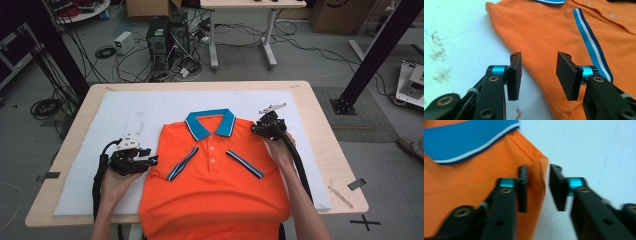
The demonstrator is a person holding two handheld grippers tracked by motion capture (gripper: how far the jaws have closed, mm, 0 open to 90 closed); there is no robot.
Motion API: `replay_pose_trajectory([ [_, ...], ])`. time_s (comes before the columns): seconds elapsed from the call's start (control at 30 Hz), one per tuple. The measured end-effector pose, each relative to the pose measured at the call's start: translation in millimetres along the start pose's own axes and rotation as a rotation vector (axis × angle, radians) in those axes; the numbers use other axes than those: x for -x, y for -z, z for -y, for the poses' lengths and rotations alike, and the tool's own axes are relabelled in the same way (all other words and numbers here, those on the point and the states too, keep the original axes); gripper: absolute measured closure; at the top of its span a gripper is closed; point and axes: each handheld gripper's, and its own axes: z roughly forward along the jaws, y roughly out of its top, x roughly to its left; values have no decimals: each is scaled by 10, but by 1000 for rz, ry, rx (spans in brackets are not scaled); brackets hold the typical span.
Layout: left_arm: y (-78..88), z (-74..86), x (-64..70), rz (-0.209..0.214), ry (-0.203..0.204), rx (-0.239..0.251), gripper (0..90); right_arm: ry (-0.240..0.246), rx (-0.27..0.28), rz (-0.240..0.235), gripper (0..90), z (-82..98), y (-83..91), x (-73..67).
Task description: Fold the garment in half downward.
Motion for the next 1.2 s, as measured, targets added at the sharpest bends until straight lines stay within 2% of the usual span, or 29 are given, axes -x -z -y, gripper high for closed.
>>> replay_pose_trajectory([
  [0.13, 2, -7, -4, -7, 3, 3, 559, -36, 3, 21, 882, 16, -30, 134],
  [0.17, 6, -12, -5, -6, 5, 4, 560, -60, 2, 22, 889, 30, -34, 168],
  [0.2, 12, -20, -7, -8, 5, 8, 560, -64, 2, 7, 884, 37, -33, 189],
  [0.23, 16, -29, -10, -6, 2, 11, 560, -82, 9, -29, 864, 45, -22, 208],
  [0.27, 21, -42, -11, -6, 2, 14, 559, -105, 26, -63, 790, 50, -9, 214],
  [0.33, 20, -76, -22, -14, 3, 29, 559, -126, 39, -95, 605, 46, 15, 207],
  [0.37, 15, -102, -36, -19, 10, 32, 559, -134, 39, -107, 564, 41, 18, 194],
  [0.43, -12, -167, -72, -30, 15, 30, 559, -108, 24, -86, 511, 33, 2, 163],
  [0.5, -54, -252, -131, -40, 16, 30, 552, -99, 16, -73, 500, 36, -9, 148],
  [0.6, -130, -421, -261, -32, 31, 24, 512, -116, 17, -91, 490, 42, -27, 151],
  [0.7, -258, -594, -384, -25, 39, 18, 485, -116, 34, -84, 477, 39, -31, 157],
  [0.77, -369, -676, -482, -29, 30, 3, 448, -121, 37, -77, 439, 41, -24, 164],
  [0.87, -577, -733, -633, -6, 59, -26, 406, -130, 47, -85, 404, 51, -12, 195],
  [0.93, -685, -703, -719, 18, 78, -5, 394, -129, 60, -95, 390, 46, 0, 190],
  [1.07, -867, -603, -806, 58, 105, -48, 393, -95, 95, -95, 379, 34, -11, 171],
  [1.2, -948, -593, -775, 60, 80, -54, 385, -115, 88, -105, 370, 38, -19, 146],
])
